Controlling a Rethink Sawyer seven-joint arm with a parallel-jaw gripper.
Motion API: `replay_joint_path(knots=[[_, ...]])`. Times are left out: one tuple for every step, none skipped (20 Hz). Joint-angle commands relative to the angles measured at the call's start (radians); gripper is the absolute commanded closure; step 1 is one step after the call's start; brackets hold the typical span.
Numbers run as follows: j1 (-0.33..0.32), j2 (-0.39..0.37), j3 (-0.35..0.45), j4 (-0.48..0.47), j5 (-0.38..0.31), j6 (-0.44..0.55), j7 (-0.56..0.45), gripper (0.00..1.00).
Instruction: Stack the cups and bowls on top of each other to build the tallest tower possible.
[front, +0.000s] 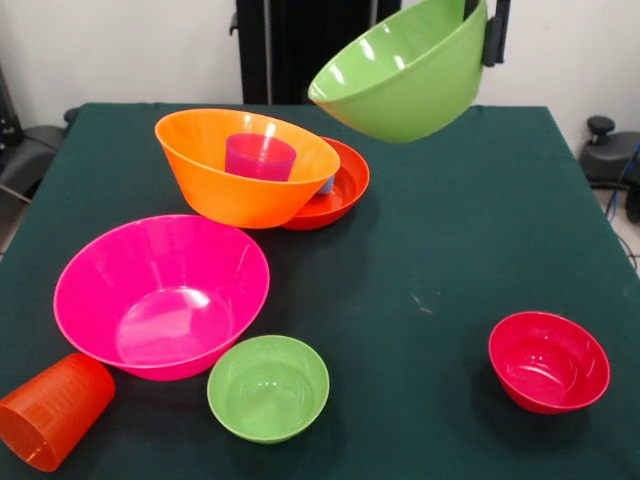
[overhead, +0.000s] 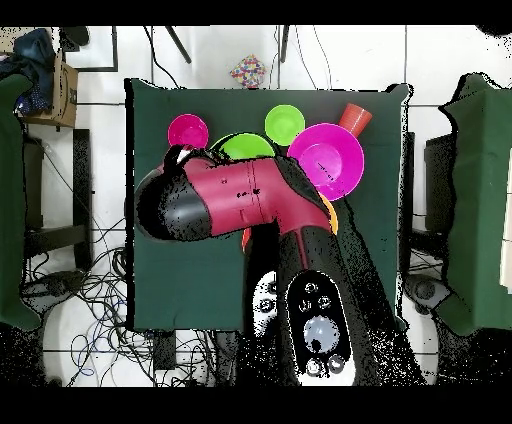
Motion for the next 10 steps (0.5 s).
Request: replay_joint_path(knots=[[-0.036,-0.063,0.077,0.112,-0.045,0.123,-0.257,1.00],[-0.044,-0.074,0.079,0.128,-0.054,0.113,-0.266,1.00],[-0.049,-0.083,0.078,0.139,-0.066,0.104,-0.275,1.00],[-0.054,-0.096,0.077,0.151,-0.077,0.102,-0.285,1.00],[-0.052,-0.106,0.067,0.153,-0.096,0.112,-0.295,1.00],[-0.040,-0.114,0.046,0.148,-0.135,0.124,-0.301,1.00],[-0.023,-0.121,0.021,0.139,-0.177,0.135,-0.293,1.00],[-0.005,-0.126,-0.005,0.130,-0.229,0.134,-0.284,1.00],[0.009,-0.130,-0.027,0.123,-0.268,0.138,-0.268,1.00],[0.022,-0.131,-0.043,0.116,-0.309,0.143,-0.259,1.00]])
